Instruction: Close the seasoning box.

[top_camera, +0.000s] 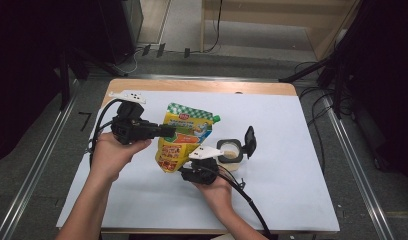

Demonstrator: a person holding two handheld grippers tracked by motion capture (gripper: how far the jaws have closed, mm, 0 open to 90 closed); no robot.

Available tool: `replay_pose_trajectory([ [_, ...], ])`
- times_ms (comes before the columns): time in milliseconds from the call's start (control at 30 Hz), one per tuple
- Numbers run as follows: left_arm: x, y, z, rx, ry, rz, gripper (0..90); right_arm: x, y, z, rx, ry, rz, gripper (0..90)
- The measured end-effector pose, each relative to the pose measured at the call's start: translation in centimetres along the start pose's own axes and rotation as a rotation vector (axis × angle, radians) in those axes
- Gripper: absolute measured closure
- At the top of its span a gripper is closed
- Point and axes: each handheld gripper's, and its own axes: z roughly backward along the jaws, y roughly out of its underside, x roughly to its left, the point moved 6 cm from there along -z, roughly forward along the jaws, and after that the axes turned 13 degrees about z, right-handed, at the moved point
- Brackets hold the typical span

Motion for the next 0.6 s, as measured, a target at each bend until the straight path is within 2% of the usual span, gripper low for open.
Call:
replay_pose_trajectory([
  [67, -0.1, 0.0, 0.1, -0.002, 0.008, 0.003, 88.9, 0.0, 0.1, -0.1, -0.001, 0.002, -0.009, 47.9],
  [167, -0.3, -0.2, 0.5, -0.019, 0.037, 0.022, 88.9, -0.2, 0.4, -0.2, 0.011, 0.016, -0.043, 48.6],
  [333, -0.2, -0.3, 1.0, -0.031, 0.069, 0.056, 88.8, -0.1, 0.6, -0.1, 0.006, 0.041, -0.025, 50.6],
  [433, 0.0, -0.3, 0.9, -0.027, 0.084, 0.077, 88.9, -0.1, 0.2, 0.2, -0.028, 0.045, -0.029, 51.1],
  [500, 0.0, -0.3, 0.9, -0.029, 0.091, 0.075, 88.8, -0.1, 0.1, 0.1, -0.037, 0.047, -0.029, 51.0],
  [600, 0.0, -0.4, 1.2, -0.033, 0.108, 0.085, 88.8, -0.2, 0.5, 0.0, -0.020, 0.061, -0.025, 50.8],
])
